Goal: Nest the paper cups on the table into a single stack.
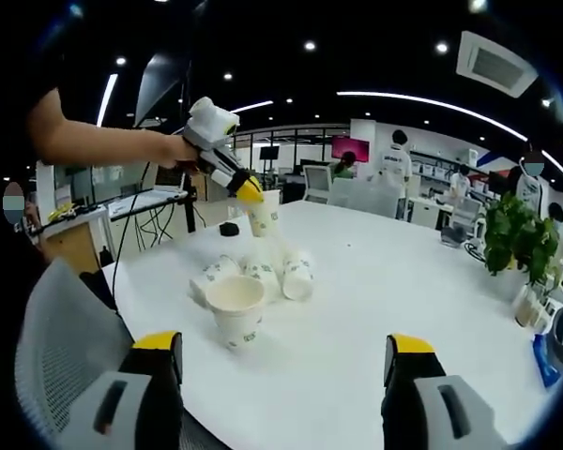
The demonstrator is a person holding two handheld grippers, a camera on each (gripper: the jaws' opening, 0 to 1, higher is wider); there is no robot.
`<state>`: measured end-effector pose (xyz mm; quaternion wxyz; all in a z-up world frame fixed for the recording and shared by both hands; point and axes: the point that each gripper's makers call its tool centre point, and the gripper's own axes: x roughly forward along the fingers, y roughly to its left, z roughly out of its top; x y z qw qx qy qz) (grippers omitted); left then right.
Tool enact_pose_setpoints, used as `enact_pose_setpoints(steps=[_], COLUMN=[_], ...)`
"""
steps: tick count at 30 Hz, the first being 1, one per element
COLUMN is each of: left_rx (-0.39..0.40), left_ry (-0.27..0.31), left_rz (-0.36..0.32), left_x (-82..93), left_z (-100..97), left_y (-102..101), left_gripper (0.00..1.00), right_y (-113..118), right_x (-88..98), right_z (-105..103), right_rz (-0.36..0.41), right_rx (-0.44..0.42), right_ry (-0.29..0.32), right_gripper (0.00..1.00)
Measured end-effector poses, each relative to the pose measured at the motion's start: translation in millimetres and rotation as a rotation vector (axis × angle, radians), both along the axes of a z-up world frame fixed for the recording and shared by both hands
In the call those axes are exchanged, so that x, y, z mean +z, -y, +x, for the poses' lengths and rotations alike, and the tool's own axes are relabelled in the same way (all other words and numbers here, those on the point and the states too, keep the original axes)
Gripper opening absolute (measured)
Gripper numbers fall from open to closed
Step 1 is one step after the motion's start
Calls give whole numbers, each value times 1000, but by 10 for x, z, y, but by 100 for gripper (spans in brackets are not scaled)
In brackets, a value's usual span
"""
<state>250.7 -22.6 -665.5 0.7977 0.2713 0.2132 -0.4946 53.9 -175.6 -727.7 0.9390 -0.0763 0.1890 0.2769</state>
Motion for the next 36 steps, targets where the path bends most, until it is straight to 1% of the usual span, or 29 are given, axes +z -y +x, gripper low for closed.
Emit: enact_pose_setpoints(steps=[2, 4, 7, 10, 11, 15, 18, 20, 27, 31, 36], left_rx=[-17, -44, -75, -96, -106, -132, -151, -166, -226, -247, -272], left_ry=[0, -3, -8, -6, -6, -8, -9, -10, -20, -25, -28], left_rz=[0, 2, 4, 0, -1, 4, 0, -4, -19, -17, -2], left_x=[92, 127, 212, 254, 281, 308, 350, 392, 446, 465, 410], left_z=[-101, -144, -290, -355, -418, -503, -603, -712, -988, -1104, -1222], left_y=[14, 11, 70, 91, 124, 150, 200, 263, 418, 477, 514], left_gripper=[0, 0, 0, 0, 0, 0, 0, 0, 0, 0, 0], right_y=[0, -2, -3, -6, -7, 1, 0, -1, -5, -10, -10], right_x=[-5, -7, -7, -9, -10, -15, -10, -9, -9, -3, 1], right_z=[-1, -2, -1, -1, -3, 0, 0, 0, -3, -7, -6], right_rz=[-1, -3, -3, -3, -4, -5, -5, -5, -7, -7, -6], right_rx=[2, 3, 3, 5, 5, 5, 4, 5, 8, 9, 10], right_ry=[0, 0, 0, -1, -1, 0, 1, 2, 3, 3, 5], right_gripper=[90, 90, 91, 91, 91, 91, 91, 91, 91, 91, 91])
